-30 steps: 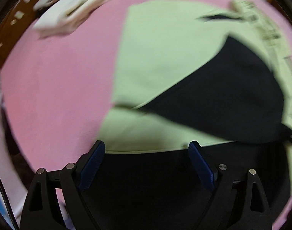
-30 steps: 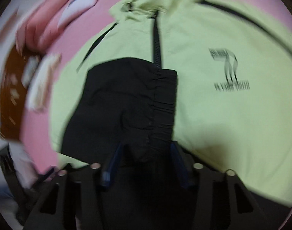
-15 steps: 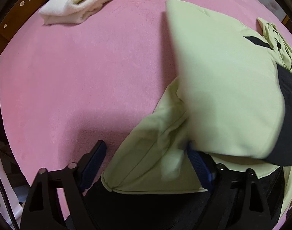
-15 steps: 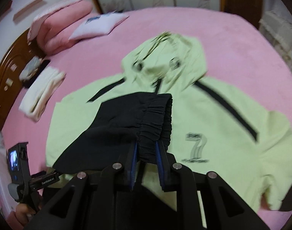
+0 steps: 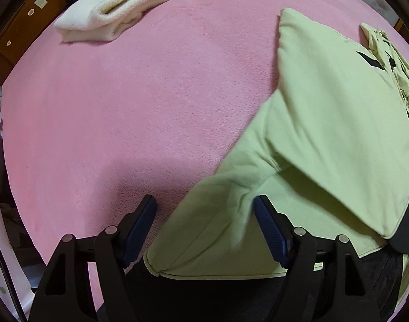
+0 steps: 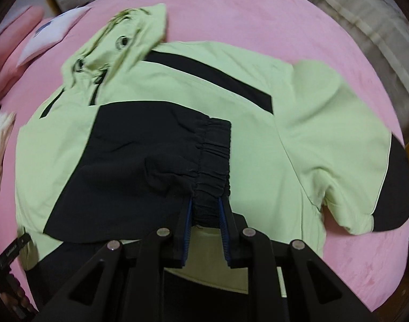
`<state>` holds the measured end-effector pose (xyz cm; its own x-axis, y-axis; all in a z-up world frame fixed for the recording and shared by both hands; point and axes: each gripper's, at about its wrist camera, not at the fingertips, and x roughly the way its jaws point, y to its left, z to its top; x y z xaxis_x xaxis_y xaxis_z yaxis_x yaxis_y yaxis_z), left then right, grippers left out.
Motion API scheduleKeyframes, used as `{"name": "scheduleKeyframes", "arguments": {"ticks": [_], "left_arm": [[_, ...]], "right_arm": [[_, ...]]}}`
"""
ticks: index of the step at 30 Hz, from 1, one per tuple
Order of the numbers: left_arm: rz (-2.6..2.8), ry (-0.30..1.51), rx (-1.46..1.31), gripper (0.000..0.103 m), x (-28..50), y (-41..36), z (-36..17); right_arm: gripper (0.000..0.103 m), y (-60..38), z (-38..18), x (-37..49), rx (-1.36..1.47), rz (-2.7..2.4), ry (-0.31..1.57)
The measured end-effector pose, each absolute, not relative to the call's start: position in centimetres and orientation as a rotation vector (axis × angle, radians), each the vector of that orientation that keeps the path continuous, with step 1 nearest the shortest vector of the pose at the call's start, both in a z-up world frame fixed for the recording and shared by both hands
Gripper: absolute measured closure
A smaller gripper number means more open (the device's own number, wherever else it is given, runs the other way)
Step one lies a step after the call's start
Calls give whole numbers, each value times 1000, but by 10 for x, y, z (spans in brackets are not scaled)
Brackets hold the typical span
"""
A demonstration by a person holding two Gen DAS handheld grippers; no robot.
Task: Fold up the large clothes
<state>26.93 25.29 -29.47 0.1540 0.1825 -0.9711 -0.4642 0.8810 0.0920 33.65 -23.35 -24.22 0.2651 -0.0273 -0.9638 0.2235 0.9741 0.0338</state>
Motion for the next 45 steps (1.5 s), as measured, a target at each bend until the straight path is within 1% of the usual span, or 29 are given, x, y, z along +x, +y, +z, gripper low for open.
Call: {"name": "scheduleKeyframes", "arguments": {"ticks": [1, 3, 4, 5, 7, 8, 9, 10, 11, 12, 13, 14, 15, 16, 18, 20, 21, 23, 24, 25, 26, 29, 32, 36, 39, 42, 44, 45], "left_arm": [[470, 1341, -250, 29, 281, 259, -293], [476, 1337, -239, 29, 277, 258, -288], [473, 1335, -230, 30, 292, 249, -290], [467, 1325, -225, 32, 291, 246, -286], [435, 1287, -205, 47, 286, 236, -273], [417, 1265, -189, 49, 288, 227, -267], [378, 1232, -172, 53, 286, 218, -257], [341, 1211, -168, 55, 286, 212, -251], [292, 1193, -167, 61, 286, 202, -243], [224, 1181, -171, 63, 288, 191, -237], [182, 1182, -175, 65, 291, 182, -234], [132, 1187, -178, 66, 295, 173, -232], [99, 1194, -181, 72, 297, 164, -231], [57, 1208, -180, 75, 304, 153, -232], [-4, 1250, -161, 75, 319, 136, -241], [-19, 1300, -127, 84, 329, 113, -251], [-28, 1327, -124, 92, 334, 110, -260], [-24, 1371, -134, 92, 348, 117, -276], [-20, 1395, -147, 92, 350, 118, -284], [-23, 1412, -163, 92, 353, 122, -290], [-22, 1416, -172, 92, 355, 129, -295], [29, 1399, -152, 92, 359, 143, -296], [141, 1362, -82, 92, 365, 169, -295], [227, 1341, -81, 92, 372, 206, -297], [314, 1324, -1, 90, 377, 215, -295], [270, 1325, -122, 89, 381, 220, -286], [162, 1276, -201, 89, 381, 213, -270], [106, 1259, -211, 86, 381, 207, -264]], "right_arm": [[83, -236, -244, 337, 173, -177, 1279], [80, -238, -241, 340, 179, -188, 1247], [79, -238, -239, 341, 183, -197, 1241], [79, -237, -235, 343, 187, -203, 1232], [76, -235, -227, 344, 179, -209, 1193], [76, -234, -222, 343, 173, -214, 1171], [75, -231, -217, 343, 167, -218, 1141], [72, -230, -213, 343, 168, -211, 1121], [69, -228, -211, 345, 173, -198, 1108], [63, -226, -207, 345, 181, -168, 1085], [60, -223, -202, 344, 181, -144, 1055], [59, -222, -199, 343, 176, -137, 1038], [58, -219, -194, 341, 166, -136, 1009], [56, -216, -190, 339, 167, -130, 988], [54, -209, -187, 337, 213, -78, 955], [54, -199, -196, 341, 303, 59, 986], [54, -192, -204, 344, 353, 145, 1033], [57, -173, -233, 353, 462, 293, 1151], [74, -164, -247, 357, 497, 339, 1188], [97, -153, -260, 359, 510, 360, 1222], [102, -143, -272, 361, 500, 364, 1265], [103, -121, -297, 366, 387, 325, 1351], [103, -140, -292, 366, 372, 200, 1287], [103, -208, -292, 354, 259, -219, 1247], [103, -242, -285, 349, 338, -263, 1209], [103, -239, -274, 353, 383, -212, 1169], [101, -227, -268, 362, 503, -34, 1121], [101, -217, -269, 367, 550, 45, 1121]]}}
